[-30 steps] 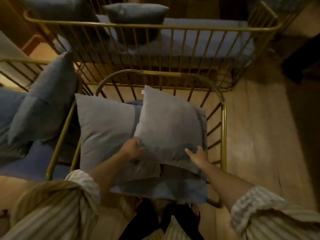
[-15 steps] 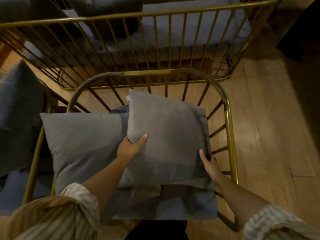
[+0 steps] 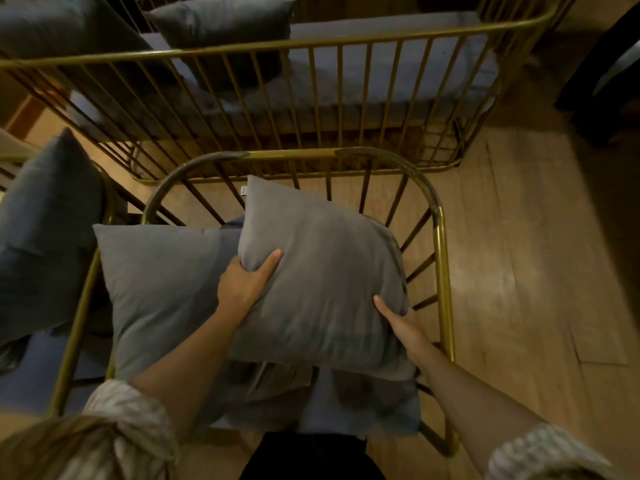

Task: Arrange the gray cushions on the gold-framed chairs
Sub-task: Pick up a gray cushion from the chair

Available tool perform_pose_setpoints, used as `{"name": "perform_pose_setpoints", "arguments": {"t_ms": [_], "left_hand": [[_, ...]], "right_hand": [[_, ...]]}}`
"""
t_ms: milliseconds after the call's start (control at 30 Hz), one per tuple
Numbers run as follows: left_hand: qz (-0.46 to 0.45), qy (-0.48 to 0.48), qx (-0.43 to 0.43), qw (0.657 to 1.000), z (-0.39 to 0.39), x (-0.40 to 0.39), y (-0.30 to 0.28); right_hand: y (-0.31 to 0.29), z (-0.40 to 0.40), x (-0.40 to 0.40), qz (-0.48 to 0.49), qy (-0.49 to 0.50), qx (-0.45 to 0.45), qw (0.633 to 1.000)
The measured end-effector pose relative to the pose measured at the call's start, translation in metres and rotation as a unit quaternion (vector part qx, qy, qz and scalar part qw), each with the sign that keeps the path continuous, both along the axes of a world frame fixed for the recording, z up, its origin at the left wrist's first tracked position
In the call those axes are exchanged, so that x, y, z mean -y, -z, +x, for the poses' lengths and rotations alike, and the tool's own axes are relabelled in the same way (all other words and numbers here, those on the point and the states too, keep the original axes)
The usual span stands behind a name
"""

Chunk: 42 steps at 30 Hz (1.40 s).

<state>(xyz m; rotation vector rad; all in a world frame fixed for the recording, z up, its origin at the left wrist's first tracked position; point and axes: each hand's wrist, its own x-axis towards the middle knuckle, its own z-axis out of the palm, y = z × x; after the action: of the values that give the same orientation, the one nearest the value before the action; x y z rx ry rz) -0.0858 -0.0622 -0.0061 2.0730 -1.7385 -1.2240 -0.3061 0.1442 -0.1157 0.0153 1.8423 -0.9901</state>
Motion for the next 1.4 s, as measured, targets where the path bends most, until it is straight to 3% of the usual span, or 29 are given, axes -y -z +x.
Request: {"name": "perform_pose_setpoints", "arguments": {"t_ms": [233,333,600,800,1033,1167,1300,1400], "left_hand": [[-0.11,-0.007,-0.003,0.994,0.044,-0.004,-0.083],[-0.157,-0.057,-0.03,0.985,0.086,-0.009,-0.115],[-0.32,-0.164,-0.074,0.93,0.218,-0.003,-0.182],[-0.377,-0.226,-0.077,0.895,0.345,0.035,-0.209],[-0.37,-0.251,-0.091,0.89,0.502,0.119,-0.217],[-0.351,-0.259,-0.094,0.895,0.577,0.181,-0.206],[-0.319,-0.204,-0.084,0.922,0.635,0.242,-0.183],[-0.242,-0.138,-0.078,0.957,0.665,0.274,-0.154]], "right_hand": [[-0.087,0.041,0.019,-0.08,-0.082,-0.052,0.992],[-0.121,0.064,0.041,-0.142,-0.13,-0.095,0.977],[-0.208,0.15,0.143,-0.297,-0.264,-0.193,0.897],[-0.262,0.257,0.231,-0.364,-0.333,-0.251,0.833],[-0.301,0.409,0.346,-0.357,-0.377,-0.289,0.804],[-0.295,0.487,0.415,-0.347,-0.397,-0.318,0.788],[-0.262,0.544,0.47,-0.303,-0.416,-0.338,0.788],[-0.225,0.571,0.487,-0.226,-0.456,-0.352,0.785]]}}
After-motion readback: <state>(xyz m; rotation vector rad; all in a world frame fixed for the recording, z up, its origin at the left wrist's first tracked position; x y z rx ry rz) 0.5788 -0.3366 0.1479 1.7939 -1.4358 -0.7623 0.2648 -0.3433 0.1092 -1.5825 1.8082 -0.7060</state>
